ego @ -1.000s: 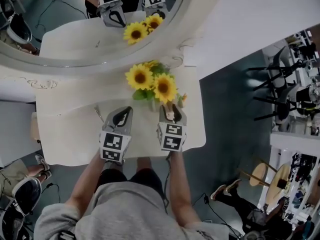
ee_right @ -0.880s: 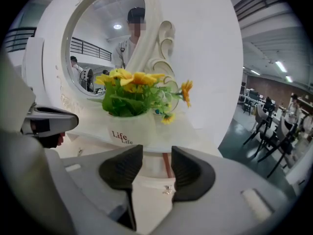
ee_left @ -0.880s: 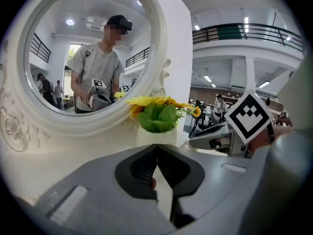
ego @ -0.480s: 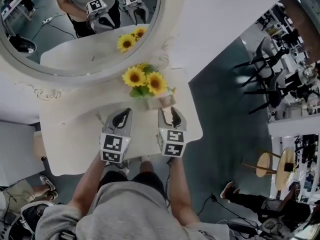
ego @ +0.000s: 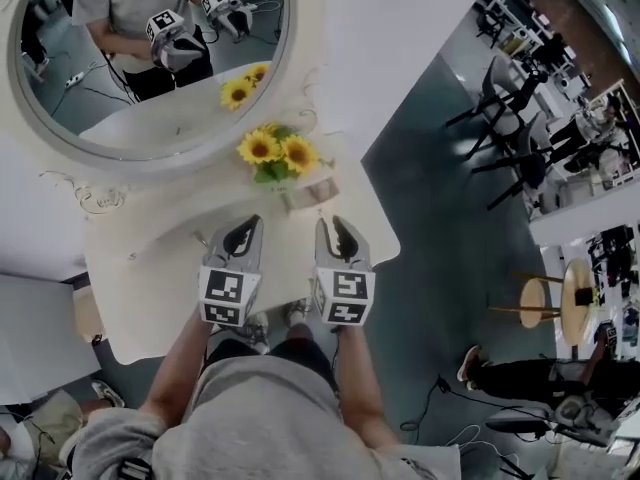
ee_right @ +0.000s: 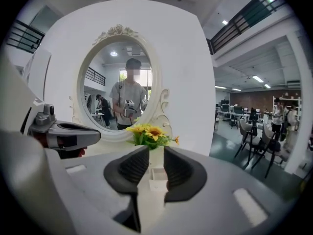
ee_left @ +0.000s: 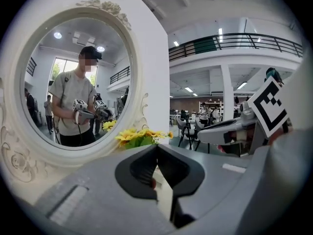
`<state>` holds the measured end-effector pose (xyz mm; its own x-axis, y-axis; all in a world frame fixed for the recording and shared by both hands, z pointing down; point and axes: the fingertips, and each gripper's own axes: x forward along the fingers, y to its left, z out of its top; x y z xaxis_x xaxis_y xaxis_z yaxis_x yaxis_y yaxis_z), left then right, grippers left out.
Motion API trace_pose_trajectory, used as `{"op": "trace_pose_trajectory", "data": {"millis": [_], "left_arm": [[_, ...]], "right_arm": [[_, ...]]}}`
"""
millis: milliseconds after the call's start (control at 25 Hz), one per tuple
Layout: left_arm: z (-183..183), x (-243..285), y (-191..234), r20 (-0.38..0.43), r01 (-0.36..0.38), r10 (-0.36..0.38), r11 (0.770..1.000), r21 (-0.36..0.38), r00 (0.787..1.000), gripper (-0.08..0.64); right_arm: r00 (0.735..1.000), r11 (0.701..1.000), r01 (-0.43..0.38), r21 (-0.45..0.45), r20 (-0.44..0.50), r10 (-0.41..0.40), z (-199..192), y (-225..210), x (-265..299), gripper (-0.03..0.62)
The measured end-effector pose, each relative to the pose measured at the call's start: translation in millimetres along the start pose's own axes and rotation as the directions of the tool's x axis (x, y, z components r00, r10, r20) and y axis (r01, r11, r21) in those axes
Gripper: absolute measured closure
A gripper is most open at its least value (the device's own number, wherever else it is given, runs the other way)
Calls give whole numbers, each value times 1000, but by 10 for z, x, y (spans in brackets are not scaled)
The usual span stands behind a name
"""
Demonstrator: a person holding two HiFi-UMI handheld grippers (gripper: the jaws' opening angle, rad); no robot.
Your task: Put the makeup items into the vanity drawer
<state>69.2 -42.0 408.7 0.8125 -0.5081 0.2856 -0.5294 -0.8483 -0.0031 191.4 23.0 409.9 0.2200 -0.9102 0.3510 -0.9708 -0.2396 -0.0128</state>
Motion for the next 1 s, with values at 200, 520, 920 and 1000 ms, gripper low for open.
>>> {"op": "trace_pose_trajectory", "data": {"millis": [200, 520, 920, 1000], "left_arm": [[24, -191, -43, 20, 12, -13, 1000, 23, 1000, 549], [-18, -410, -87, 24, 24, -24, 999, 31, 999, 549], [-54, -503, 85, 26, -16, 15, 1000, 12, 1000, 549], [-52, -532, 142, 25, -32, 32, 999, 12, 999, 549]], "right_arm": [[998, 1000, 24, -10, 62, -23, -2, 166, -261, 536], [995, 999, 25, -20, 98, -23, -30, 372, -487, 586], [995, 999, -25, -47, 92, 30, -15, 561, -388, 586], [995, 997, -43, -60, 83, 48, -20, 622, -351, 587]]}}
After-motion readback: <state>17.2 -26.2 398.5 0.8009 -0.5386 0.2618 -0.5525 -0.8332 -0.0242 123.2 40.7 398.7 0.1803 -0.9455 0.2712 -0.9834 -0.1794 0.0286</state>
